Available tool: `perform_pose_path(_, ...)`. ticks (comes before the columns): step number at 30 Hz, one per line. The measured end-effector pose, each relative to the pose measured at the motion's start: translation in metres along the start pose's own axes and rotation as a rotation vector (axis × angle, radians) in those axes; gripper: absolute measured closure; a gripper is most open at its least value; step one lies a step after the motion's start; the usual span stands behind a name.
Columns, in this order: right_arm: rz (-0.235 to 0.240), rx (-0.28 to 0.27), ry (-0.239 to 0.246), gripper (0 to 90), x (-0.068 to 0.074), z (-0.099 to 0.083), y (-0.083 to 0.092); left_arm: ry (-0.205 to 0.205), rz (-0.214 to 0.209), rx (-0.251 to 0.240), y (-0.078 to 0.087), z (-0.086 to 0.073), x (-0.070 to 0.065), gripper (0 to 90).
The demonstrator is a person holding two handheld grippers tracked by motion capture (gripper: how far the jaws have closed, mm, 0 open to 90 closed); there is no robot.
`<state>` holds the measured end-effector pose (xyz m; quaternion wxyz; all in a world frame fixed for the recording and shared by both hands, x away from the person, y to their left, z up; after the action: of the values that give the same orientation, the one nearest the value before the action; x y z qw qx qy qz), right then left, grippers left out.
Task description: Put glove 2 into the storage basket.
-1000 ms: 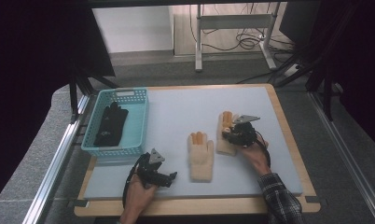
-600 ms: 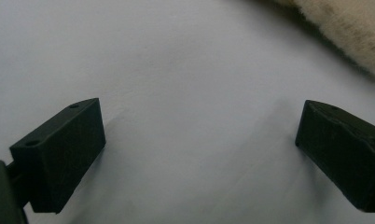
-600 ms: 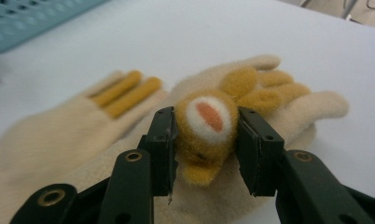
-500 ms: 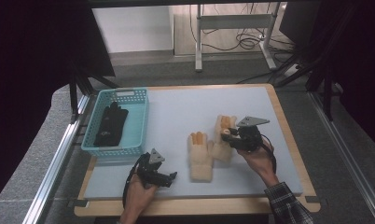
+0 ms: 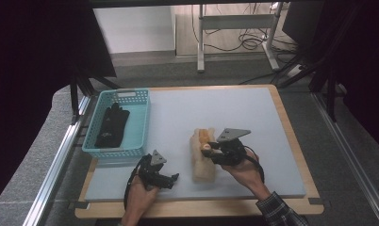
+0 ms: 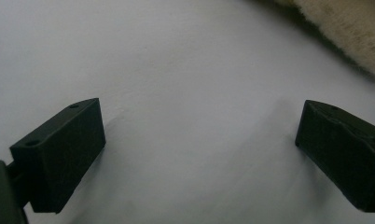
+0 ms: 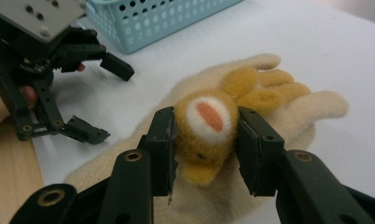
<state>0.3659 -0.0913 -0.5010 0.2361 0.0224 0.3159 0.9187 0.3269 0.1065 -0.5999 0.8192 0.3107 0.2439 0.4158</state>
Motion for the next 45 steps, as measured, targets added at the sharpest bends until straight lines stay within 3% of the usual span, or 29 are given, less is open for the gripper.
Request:
perform_pose_path(7, 0.002, 0.049, 0.011, 58.9, 0.002, -0.01, -0.028, -0.001, 0.0, -0.001, 0.0, 0.0, 0.0, 1.9)
perform_pose_path(13, 0.035, 0.091, 0.007, 56.0, 0.003, -0.025, -0.048, -0.001, 0.0, 0.001, 0.0, 0.0, 0.0, 1.9)
perform_pose_path(19, 0.029, 0.086, -0.005, 47.8, 0.001, -0.022, -0.043, 0.0, 0.0, -0.001, 0.0, 0.0, 0.0, 1.9)
perform_pose_path(22, 0.026, 0.062, -0.036, 47.3, -0.001, -0.018, -0.037, 0.0, 0.0, -0.001, 0.0, 0.0, 0.0, 1.9)
perform_pose_path(25, 0.037, 0.077, -0.043, 48.0, 0.0, -0.02, -0.039, 0.001, 0.0, 0.0, 0.0, 0.0, 0.0, 1.8)
perform_pose_path(28, 0.028, 0.094, -0.014, 62.2, 0.002, -0.022, -0.044, 0.0, 0.0, 0.0, 0.0, 0.0, 0.0, 1.9)
perform_pose_path(34, 0.027, 0.142, 0.086, 69.4, 0.002, -0.014, -0.03, -0.001, 0.0, -0.001, 0.0, 0.0, 0.0, 1.9)
perform_pose_path(37, 0.036, 0.15, 0.098, 69.6, -0.001, -0.011, -0.023, 0.0, 0.0, 0.0, 0.0, 0.0, 0.0, 1.8)
perform_pose_path(41, 0.041, 0.186, 0.096, 66.5, -0.001, -0.018, -0.031, 0.001, 0.0, -0.001, 0.0, 0.0, 0.0, 1.9)
perform_pose_path(45, 0.041, 0.151, 0.083, 57.6, -0.002, -0.021, -0.031, 0.0, 0.0, -0.001, 0.0, 0.0, 0.0, 1.9)
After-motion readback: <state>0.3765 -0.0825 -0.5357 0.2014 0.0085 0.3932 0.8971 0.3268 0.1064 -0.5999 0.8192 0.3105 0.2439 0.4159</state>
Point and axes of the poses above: each handheld gripper's, and its own axes: y roughly backward along the jaws, z roughly out of its top, x roughly to its left, the point moved 7 cm from there along -y, roughly forward along the jaws, and after that the axes turned 9 degrees about y, right-handed, at the moved point
